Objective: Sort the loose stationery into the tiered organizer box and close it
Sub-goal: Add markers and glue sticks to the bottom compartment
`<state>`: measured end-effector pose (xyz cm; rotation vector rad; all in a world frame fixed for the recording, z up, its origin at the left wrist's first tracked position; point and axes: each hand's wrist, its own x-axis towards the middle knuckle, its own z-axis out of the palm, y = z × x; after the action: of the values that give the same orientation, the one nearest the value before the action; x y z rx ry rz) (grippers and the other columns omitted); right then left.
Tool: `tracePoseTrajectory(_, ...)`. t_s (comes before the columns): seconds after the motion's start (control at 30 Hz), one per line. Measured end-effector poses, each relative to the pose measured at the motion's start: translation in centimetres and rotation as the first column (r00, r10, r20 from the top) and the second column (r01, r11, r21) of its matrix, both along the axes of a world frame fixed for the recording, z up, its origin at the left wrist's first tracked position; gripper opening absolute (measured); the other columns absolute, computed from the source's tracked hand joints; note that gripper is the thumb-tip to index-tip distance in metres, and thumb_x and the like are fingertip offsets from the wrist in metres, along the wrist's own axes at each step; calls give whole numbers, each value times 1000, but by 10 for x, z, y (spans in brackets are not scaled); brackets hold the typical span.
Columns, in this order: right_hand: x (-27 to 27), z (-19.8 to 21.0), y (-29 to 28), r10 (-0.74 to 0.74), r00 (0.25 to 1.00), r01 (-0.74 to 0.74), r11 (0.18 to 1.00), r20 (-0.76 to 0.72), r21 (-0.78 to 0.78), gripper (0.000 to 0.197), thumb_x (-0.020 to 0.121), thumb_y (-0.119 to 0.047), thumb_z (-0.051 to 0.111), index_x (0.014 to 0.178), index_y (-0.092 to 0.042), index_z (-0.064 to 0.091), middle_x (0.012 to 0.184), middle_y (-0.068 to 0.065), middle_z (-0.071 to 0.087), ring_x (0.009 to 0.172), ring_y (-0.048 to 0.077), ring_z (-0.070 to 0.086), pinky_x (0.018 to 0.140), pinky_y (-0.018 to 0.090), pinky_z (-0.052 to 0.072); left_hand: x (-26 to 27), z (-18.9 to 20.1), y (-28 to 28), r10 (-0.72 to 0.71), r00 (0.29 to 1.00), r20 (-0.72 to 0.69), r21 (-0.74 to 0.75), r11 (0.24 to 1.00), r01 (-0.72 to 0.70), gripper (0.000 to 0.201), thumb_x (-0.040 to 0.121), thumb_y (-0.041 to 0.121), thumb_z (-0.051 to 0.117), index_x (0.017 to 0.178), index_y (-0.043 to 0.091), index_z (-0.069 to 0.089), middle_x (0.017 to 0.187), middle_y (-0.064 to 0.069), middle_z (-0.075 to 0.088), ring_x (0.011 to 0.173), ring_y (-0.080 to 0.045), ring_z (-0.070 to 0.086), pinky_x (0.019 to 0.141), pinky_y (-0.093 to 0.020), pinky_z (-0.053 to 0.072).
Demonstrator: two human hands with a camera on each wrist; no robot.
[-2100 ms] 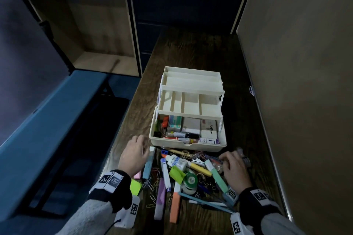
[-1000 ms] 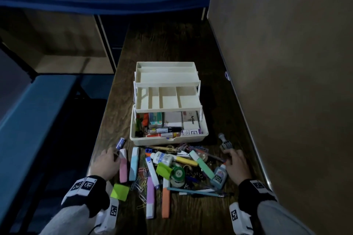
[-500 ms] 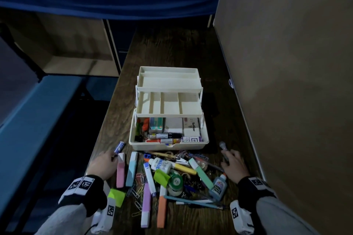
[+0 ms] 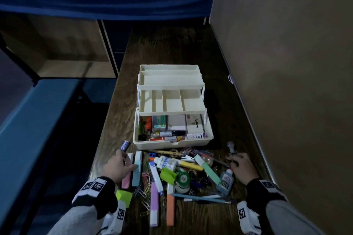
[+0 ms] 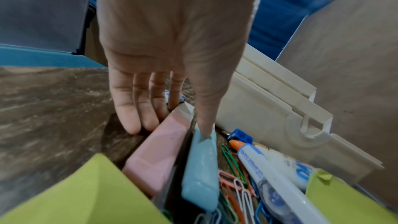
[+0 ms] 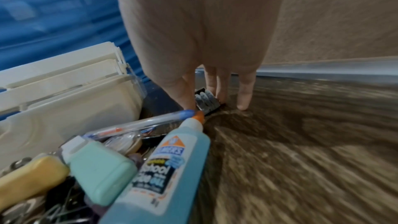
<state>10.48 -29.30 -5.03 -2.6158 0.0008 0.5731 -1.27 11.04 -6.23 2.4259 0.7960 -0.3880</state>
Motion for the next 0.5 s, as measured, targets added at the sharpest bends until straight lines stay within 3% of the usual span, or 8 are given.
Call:
tracePoseTrajectory(0.1, -3, 0, -3, -40, 999, 40, 998, 4, 48, 31, 95, -5, 47, 118, -11, 67, 131, 15, 41, 120, 30, 49, 102, 27, 37, 4, -1, 0, 8, 1000, -1, -16, 1000, -8, 48, 75, 46, 75, 100, 19, 43, 98, -2, 61, 85, -20, 56, 71, -30, 46)
tracePoseTrajectory(0.2, -5, 0, -6, -75, 996, 71, 993, 38, 96, 29, 93, 0, 50, 110, -8, 71, 124, 18, 47, 117, 30, 51, 103, 27, 36, 8, -2, 2, 7, 1000, -16, -53, 999, -8, 43, 80, 43, 71, 102, 16, 46, 100, -6, 62, 89, -26, 62, 75, -35, 54)
tracePoseTrajectory(0.3, -3, 1, -7, -113, 992, 105, 987, 58, 120, 24, 91, 1, 52, 101, -5, 73, 118, 19, 52, 114, 31, 53, 99, 26, 38, 10, -2, 5, 24, 1000, -10, -87, 996, -25, 39, 82, 37, 70, 104, 13, 48, 102, -11, 64, 92, -31, 64, 78, -41, 56)
tracePoseTrajectory(0.5, 0, 0, -6, -126, 991, 120, 987, 49, 111, 20, 91, -3, 54, 92, -10, 73, 114, 20, 54, 108, 33, 55, 91, 30, 42, 9, 2, 8, 21, 1000, -21, -114, 993, -23, 32, 81, 32, 69, 99, 15, 49, 96, -8, 61, 89, -30, 64, 77, -43, 57)
